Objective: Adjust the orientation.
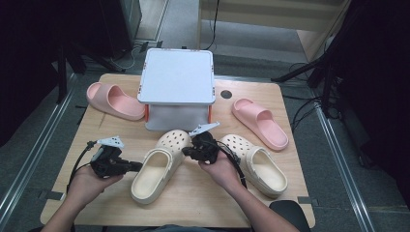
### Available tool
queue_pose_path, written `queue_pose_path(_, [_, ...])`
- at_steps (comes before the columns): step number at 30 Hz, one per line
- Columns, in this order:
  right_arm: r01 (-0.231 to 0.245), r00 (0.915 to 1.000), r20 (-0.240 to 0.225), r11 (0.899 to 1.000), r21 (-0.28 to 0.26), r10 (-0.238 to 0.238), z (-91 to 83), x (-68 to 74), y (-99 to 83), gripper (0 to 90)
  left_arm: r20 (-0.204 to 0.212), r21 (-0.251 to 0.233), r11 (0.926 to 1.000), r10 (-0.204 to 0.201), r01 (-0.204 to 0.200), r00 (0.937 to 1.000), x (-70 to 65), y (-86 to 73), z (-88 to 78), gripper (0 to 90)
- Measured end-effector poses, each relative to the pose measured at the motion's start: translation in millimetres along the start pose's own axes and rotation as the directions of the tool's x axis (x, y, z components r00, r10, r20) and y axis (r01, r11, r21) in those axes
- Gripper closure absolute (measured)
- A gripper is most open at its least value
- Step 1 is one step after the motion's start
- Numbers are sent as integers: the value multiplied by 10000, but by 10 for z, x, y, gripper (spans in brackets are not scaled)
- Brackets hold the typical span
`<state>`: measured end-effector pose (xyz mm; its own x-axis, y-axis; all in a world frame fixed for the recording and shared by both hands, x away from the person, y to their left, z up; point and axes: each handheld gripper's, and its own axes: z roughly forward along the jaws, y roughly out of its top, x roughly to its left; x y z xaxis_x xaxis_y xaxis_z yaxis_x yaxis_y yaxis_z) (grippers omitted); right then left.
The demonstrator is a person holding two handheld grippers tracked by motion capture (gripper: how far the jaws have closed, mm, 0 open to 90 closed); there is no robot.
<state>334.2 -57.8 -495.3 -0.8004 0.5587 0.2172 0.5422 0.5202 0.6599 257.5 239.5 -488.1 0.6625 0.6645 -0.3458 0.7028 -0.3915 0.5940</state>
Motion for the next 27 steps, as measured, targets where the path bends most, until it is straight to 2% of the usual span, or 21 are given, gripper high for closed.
queue_pose_path(4, [-62, 9999, 159, 9999, -82, 64, 16, -38, 31, 899, 144, 111, 9992, 371, -373, 9992, -112, 24, 65, 891])
queue_pose_path(8, [-179, 9996, 200, 9997, -158, 182, 21, -57, 35, 898, 383, 77, 9992, 384, -387, 9985, -137, 42, 98, 891])
queue_pose_path(11, [-264, 9996, 81, 9995, -171, 266, 20, -89, 41, 894, 868, -141, 9999, -44, 57, 9962, -69, 58, 61, 872])
queue_pose_path(13, [-272, 9996, 95, 9996, -111, 273, 7, -100, 53, 878, 757, -423, 9990, -107, 140, 9971, -45, 75, -12, 871])
queue_pose_path(15, [-317, 9995, -69, 9991, -288, 315, -33, -99, 61, 838, 498, -689, 9975, -132, 167, 9987, -36, 100, -108, 861])
queue_pose_path(16, [-317, 9995, -69, 9991, -288, 315, -33, -99, 61, 838, 498, -689, 9975, -132, 167, 9987, -36, 100, -108, 856])
queue_pose_path(17, [-289, 9995, -107, 9978, -599, 283, -104, -67, 71, 772, 369, -836, 9964, -115, 146, 9993, -29, 119, -166, 844])
queue_pose_path(18, [-289, 9995, -107, 9978, -599, 283, -104, -67, 71, 772, 310, -878, 9960, -114, 141, 9995, -25, 134, -196, 844])
queue_pose_path(19, [-209, 9997, -129, 9964, -826, 199, -163, -30, 70, 716, 184, -986, 9949, -175, 193, 9997, -5, 183, -258, 814])
queue_pose_path(22, [-201, 9996, -199, 9964, -827, 185, -203, 7, 66, 666, 189, -1174, 9929, -164, 185, 9997, 26, 248, -304, 811])
queue_pose_path(24, [-214, 9994, -285, 9960, -870, 190, -246, 49, 57, 630, -67, -1205, 9927, -37, 28, 10000, 56, 359, -359, 811])
queue_pose_path(25, [-162, 9993, -365, 9945, -1034, 124, -308, 95, 40, 624, -96, -1253, 9921, 60, -72, 9999, 80, 463, -404, 808])
queue_pose_path(26, [-162, 9993, -365, 9945, -1034, 124, -308, 95, 40, 624, -96, -1253, 9921, 60, -72, 9999, 80, 463, -404, 805])
queue_pose_path(27, [-208, 9989, -446, 9930, -1161, 157, -367, 137, 27, 623, -32, -1282, 9917, 90, -94, 10000, 109, 578, -449, 798])
